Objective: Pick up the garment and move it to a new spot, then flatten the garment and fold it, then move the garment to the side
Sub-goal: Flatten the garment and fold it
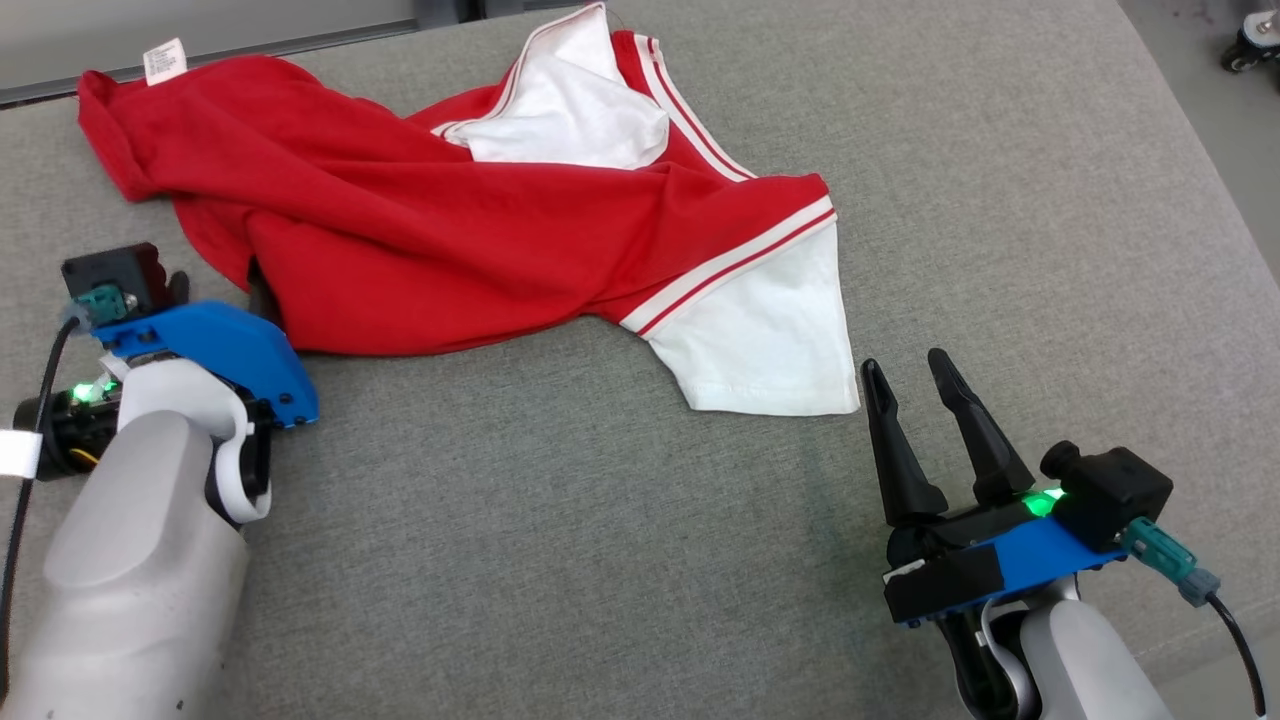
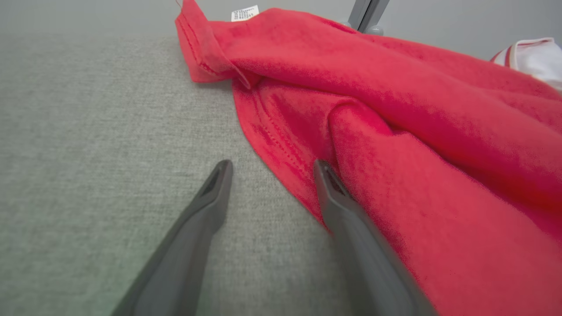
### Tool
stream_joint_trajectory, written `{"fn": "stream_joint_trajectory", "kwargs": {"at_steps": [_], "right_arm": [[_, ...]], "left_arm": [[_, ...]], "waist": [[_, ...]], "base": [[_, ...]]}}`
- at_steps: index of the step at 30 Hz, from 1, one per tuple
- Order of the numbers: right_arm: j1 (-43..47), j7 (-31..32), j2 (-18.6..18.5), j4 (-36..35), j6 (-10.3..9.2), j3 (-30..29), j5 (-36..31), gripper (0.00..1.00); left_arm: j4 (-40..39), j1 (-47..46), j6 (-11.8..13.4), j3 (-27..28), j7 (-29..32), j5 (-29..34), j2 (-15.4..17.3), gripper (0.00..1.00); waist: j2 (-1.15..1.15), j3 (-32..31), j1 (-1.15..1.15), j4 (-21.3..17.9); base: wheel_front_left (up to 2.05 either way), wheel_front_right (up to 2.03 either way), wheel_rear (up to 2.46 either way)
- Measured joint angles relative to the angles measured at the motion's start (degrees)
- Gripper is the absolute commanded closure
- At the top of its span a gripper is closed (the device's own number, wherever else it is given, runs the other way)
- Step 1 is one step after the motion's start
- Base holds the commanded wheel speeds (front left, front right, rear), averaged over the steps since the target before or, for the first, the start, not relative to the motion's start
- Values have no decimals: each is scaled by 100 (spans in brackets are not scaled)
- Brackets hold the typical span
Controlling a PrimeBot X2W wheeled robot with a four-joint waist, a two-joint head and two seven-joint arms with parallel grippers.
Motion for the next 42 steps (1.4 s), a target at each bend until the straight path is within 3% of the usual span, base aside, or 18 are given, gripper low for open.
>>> {"fn": "stream_joint_trajectory", "kwargs": {"at_steps": [6, 7, 8, 9, 13, 18, 22, 25, 29, 33, 42], "right_arm": [[-38, -79, -1, 82, 0, 38, 85, 0], [-38, -97, -1, 89, 0, 33, 98, 0], [-39, -100, -2, 102, 0, 22, 98, 0], [-40, -102, -1, 122, 0, 7, 98, 0], [-41, -140, -3, 158, 0, -57, 96, 0], [-37, -146, 1, 156, 0, -124, -12, 0], [-2, -134, 1, 155, 0, -164, -76, 0], [121, -65, 1, 127, 0, -225, -112, 0], [213, 9, 0, 70, 0, -275, -127, 0], [247, 60, 1, -8, 0, -320, -127, 0], [337, 68, 0, -158, 0, -510, -127, 0]], "left_arm": [[292, -358, -40, -270, 598, 180, 177, 0], [298, -372, -137, -313, 690, 185, 180, 32], [298, -389, -235, -308, 762, 112, 171, 87], [294, -393, -346, -346, 842, 83, 155, 100], [162, -282, -634, -515, 824, 64, -5, 100], [-303, 74, -730, -482, 244, -7, -62, 100], [-989, 408, -898, -299, -125, -260, -83, 100], [-2005, 904, -946, -186, -160, -499, -88, 100], [-3210, 1528, -824, -91, 135, -848, -75, 100], [-4428, 2142, -572, 3, 606, -1067, 148, 100], [-6731, 3553, 211, 302, 1521, -1317, 764, 100]], "waist": [[0, 113, 0, -140], [0, 114, 0, -140], [0, 111, 0, -132], [0, 95, 0, -114], [0, -18, 0, 39], [0, -238, 0, 376], [0, -479, 0, 665], [0, -727, 0, 904], [0, -891, 0, 1052], [0, -956, -1, 1100], [0, -847, -1, 1064]], "base": [[0, 0, 0], [0, 0, 0], [0, 0, 0], [0, 0, 0], [0, 0, 0], [0, 0, 0], [0, 0, 0], [0, 0, 0], [0, 0, 0], [0, 0, 0], [0, 0, 0]]}}
